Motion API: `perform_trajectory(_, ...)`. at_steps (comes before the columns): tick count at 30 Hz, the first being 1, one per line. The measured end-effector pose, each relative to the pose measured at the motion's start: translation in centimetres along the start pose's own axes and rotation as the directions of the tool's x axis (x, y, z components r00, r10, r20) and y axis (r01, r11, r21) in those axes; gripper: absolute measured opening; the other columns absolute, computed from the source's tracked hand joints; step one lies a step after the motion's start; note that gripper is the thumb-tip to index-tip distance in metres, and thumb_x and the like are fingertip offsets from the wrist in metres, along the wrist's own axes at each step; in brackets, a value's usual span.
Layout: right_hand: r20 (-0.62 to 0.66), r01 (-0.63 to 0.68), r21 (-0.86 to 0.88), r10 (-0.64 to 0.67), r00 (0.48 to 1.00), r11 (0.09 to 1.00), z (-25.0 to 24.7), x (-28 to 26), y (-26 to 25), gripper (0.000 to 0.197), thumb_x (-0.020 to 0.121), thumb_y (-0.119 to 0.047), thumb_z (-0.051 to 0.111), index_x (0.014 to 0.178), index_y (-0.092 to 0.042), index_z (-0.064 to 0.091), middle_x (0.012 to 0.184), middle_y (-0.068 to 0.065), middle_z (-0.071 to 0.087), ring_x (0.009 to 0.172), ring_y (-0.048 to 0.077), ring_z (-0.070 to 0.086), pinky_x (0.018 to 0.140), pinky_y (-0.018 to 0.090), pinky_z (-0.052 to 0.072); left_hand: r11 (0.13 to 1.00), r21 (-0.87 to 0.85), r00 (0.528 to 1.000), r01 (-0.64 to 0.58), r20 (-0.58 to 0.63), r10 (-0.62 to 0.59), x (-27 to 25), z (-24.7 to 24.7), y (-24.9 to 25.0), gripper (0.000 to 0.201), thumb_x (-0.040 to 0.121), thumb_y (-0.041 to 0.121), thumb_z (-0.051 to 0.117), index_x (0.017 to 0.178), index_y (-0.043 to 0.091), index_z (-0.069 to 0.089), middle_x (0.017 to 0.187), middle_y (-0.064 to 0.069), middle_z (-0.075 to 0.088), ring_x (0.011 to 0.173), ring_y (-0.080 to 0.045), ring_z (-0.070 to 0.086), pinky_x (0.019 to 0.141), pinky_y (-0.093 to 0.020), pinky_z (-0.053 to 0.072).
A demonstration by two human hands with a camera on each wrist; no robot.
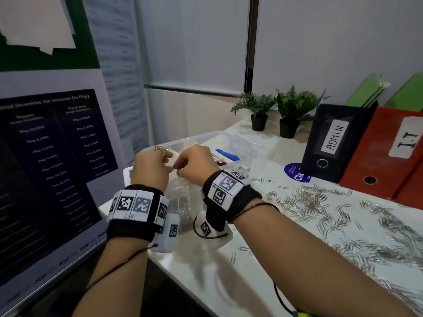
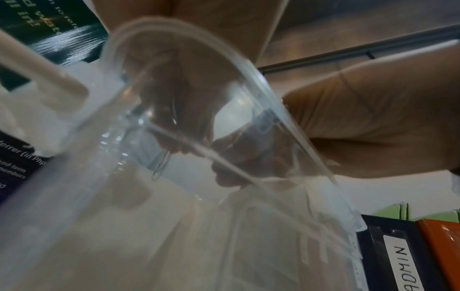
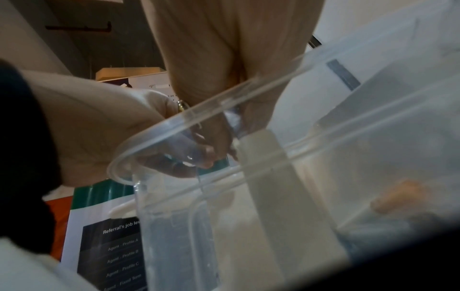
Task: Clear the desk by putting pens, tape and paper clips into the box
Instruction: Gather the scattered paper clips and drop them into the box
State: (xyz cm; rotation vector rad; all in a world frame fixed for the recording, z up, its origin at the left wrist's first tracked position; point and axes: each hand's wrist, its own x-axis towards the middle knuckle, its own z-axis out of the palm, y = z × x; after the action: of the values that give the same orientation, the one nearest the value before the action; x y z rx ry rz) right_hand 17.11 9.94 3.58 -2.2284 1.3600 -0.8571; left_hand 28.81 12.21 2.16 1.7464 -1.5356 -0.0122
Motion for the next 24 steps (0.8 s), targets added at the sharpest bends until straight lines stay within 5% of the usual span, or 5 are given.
perform_trajectory(9, -0.107, 0.002, 0.022, 0.001, 0.994, 1.000, 0.4, -0.8, -0.2, 0.019, 0.081, -0.009, 0.067, 0.099, -0.006, 0.072, 0.097, 0.009, 0.072, 0.094, 0.020, 0.066, 0.090, 0.034, 0.053, 1.000, 0.010, 1.000, 0.016, 0.020, -0.016, 0.7, 0.8, -0.7, 0.018, 0.090, 0.006, 0.058, 0.104, 0.014, 0.067, 0.099, -0.002, 0.068, 0.090, -0.015, 0.061, 0.086, -0.031, 0.050)
perform_trajectory(13, -0.108, 0.005, -0.020, -0.007, 0.994, 1.000, 0.5, -0.6, -0.3, 0.022, 0.081, -0.008, 0.065, 0.102, -0.006, 0.072, 0.101, 0.009, 0.072, 0.097, 0.020, 0.065, 0.093, 0.031, 0.051, 0.998, 0.013, 0.998, 0.059, 0.008, -0.059, 0.8, 1.1, -1.0, 0.024, 0.090, 0.004, 0.054, 0.100, 0.022, 0.066, 0.107, -0.007, 0.065, 0.097, -0.024, 0.061, 0.088, -0.040, 0.051)
perform_trajectory(19, -0.361, 0.056, 0.277, 0.050, 0.931, 0.959, -1.5, -3.2, 1.4, 0.018, 0.079, 0.004, 0.062, 0.091, -0.003, 0.074, 0.091, 0.009, 0.073, 0.077, 0.011, 0.063, 0.081, 0.022, 0.053, 0.982, 0.124, 0.975, -0.145, -0.152, 0.163, -0.5, -0.5, 0.7, 0.028, 0.092, 0.002, 0.048, 0.107, 0.014, 0.068, 0.111, -0.013, 0.064, 0.100, -0.033, 0.059, 0.086, -0.045, 0.051)
perform_trajectory(22, -0.410, 0.004, 0.243, 0.100, 0.907, 0.970, -4.2, -7.6, 4.5, 0.017, 0.080, 0.006, 0.061, 0.087, -0.003, 0.074, 0.082, 0.003, 0.068, 0.064, -0.004, 0.058, 0.074, 0.015, 0.050, 0.972, 0.052, 0.960, -0.227, -0.157, 0.233, -2.1, -1.4, 3.0, 0.028, 0.090, 0.001, 0.048, 0.104, 0.012, 0.069, 0.115, -0.012, 0.062, 0.109, -0.032, 0.053, 0.089, -0.040, 0.046)
perform_trajectory(24, -0.325, -0.158, 0.125, 0.191, 0.926, 0.980, -6.8, -11.3, 7.2, 0.015, 0.083, 0.000, 0.063, 0.092, -0.005, 0.073, 0.088, 0.003, 0.068, 0.075, 0.002, 0.061, 0.079, 0.018, 0.049, 0.952, 0.028, 0.946, -0.305, -0.106, 0.306, -3.6, -1.4, 5.5, 0.031, 0.089, 0.000, 0.047, 0.106, 0.014, 0.068, 0.118, -0.010, 0.061, 0.115, -0.030, 0.049, 0.092, -0.039, 0.043)
